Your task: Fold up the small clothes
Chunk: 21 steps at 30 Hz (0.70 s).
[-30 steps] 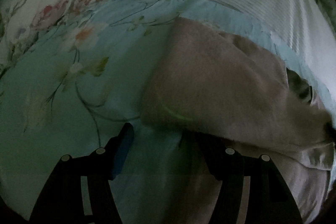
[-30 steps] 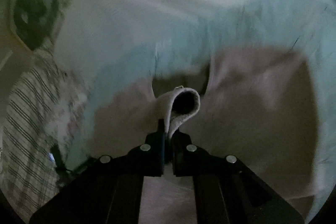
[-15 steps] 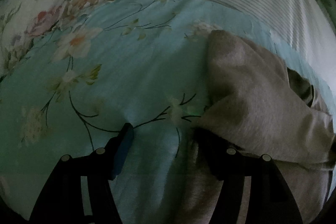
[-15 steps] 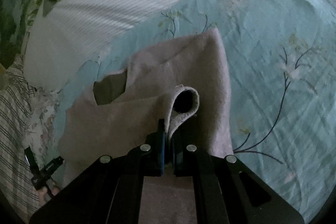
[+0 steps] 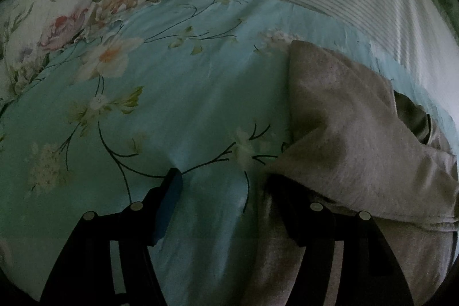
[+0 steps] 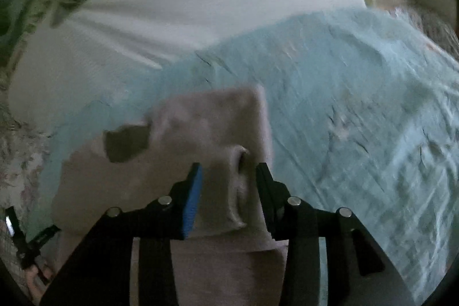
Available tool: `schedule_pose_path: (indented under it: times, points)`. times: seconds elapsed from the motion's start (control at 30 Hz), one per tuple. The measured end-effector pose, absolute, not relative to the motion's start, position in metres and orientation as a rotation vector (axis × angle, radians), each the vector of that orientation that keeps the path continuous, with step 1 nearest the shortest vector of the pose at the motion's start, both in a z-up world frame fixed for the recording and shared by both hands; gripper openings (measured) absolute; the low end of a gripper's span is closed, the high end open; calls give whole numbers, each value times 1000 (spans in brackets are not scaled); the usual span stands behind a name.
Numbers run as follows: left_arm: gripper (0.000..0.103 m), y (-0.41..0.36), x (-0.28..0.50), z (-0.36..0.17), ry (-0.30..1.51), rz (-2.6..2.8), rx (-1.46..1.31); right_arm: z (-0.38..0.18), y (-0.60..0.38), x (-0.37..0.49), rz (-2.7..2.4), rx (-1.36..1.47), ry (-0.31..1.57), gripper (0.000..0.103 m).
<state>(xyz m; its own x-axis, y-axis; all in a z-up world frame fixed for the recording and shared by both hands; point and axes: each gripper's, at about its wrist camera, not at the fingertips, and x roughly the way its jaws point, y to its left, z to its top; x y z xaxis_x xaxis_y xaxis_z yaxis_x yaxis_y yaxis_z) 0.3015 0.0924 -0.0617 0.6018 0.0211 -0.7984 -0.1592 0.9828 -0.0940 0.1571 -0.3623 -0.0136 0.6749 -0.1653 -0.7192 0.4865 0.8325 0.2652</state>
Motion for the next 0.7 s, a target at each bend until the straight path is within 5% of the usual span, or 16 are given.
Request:
schedule_pose_path:
  times: [0.17,0.23,0.3,0.37,0.53,0.6,0.7]
  points:
    - [66,90,301,-62,922,114,-145,-44,-344,195,-209,443,908,41]
    - [66,91,301,-61,923,109,-150,-60,-359,195,-292,436,958,30]
    - [67,94,301,-61,927,100,-160,-60,-376,184,-354,465,952,0]
    - [68,96,298,-61,931,95,-154,-59,-386,174,-362,502,947,0]
    - [70,97,287,-57,958,97,-116,-34,-377,147,-279,514,916,16]
    - [69,99,275,-54,967,83,-91,-25,-371,129,-218,530,907,58]
    - [69,105,248,-54,996,38,-57,-15,-355,91,-179,493,905,65]
